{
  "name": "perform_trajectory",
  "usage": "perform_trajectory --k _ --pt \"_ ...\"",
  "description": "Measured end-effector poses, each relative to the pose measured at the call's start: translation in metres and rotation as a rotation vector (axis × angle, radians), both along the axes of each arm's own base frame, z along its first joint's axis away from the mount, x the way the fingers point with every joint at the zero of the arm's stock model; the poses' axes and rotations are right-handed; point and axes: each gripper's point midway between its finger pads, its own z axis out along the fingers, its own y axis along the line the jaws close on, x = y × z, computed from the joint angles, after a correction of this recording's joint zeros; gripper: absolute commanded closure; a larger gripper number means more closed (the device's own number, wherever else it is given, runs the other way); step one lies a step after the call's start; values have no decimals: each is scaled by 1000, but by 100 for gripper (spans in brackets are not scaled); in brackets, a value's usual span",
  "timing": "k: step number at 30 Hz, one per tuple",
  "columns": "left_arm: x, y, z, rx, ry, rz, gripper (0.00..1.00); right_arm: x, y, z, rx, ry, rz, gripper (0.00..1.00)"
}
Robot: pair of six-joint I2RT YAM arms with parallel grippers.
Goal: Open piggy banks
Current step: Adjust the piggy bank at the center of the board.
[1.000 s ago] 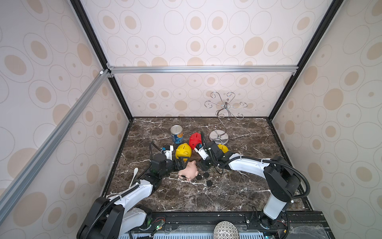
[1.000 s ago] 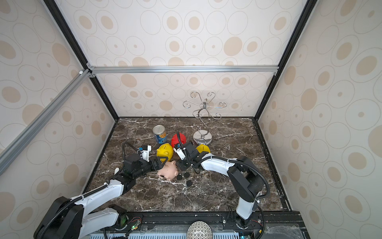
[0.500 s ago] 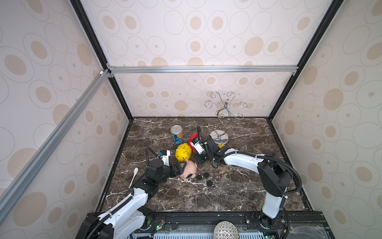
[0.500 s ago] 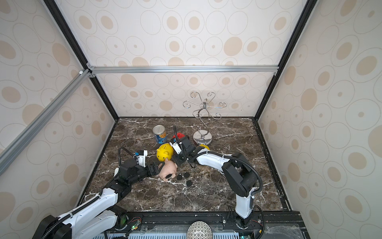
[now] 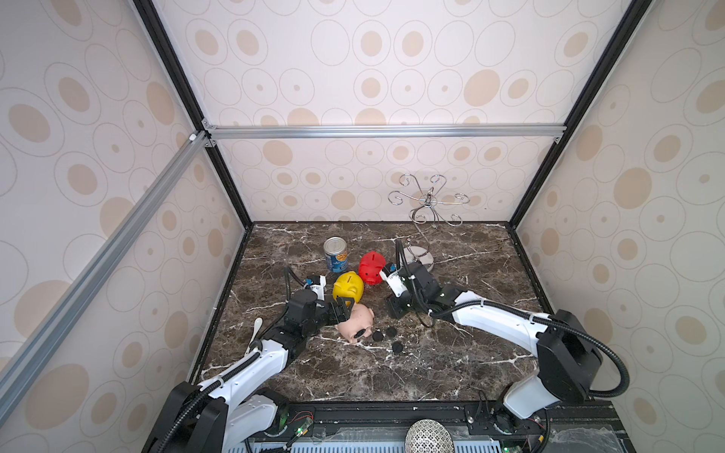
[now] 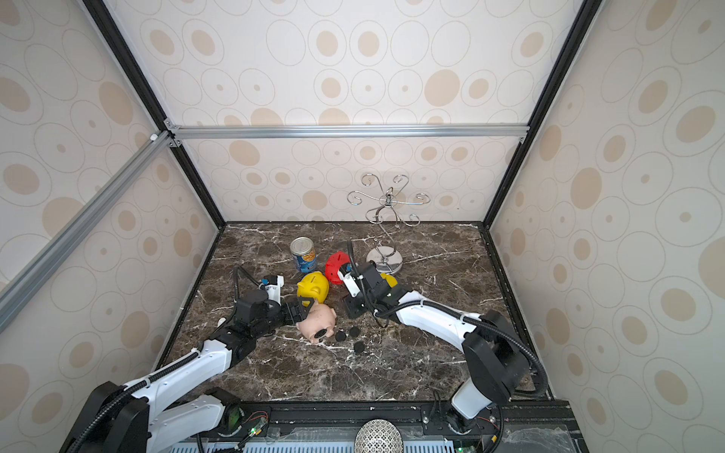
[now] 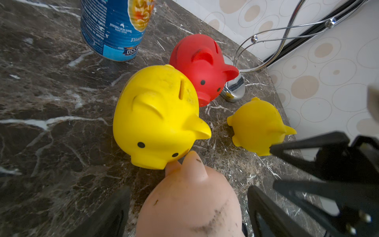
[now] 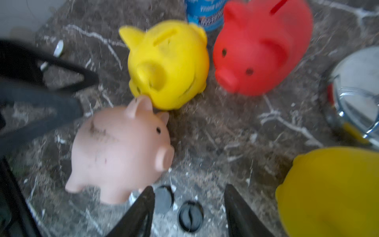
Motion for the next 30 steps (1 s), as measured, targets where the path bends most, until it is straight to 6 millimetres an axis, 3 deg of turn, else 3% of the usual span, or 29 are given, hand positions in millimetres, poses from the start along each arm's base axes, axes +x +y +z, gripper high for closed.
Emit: perform_trajectory --k 4,7,15,30 --pt "6 -3 -1 6 -2 -4 11 -52 10 -32 -19 99 101 32" --pt "8 -4 -3 7 -4 -7 10 -68 16 -45 -11 148 139 31" --pt "9 -10 -1 -7 -14 -31 10 -48 30 -61 -2 155 110 31" --pt "-8 -16 -3 -10 -38 -78 10 -9 33 -48 33 115 54 35"
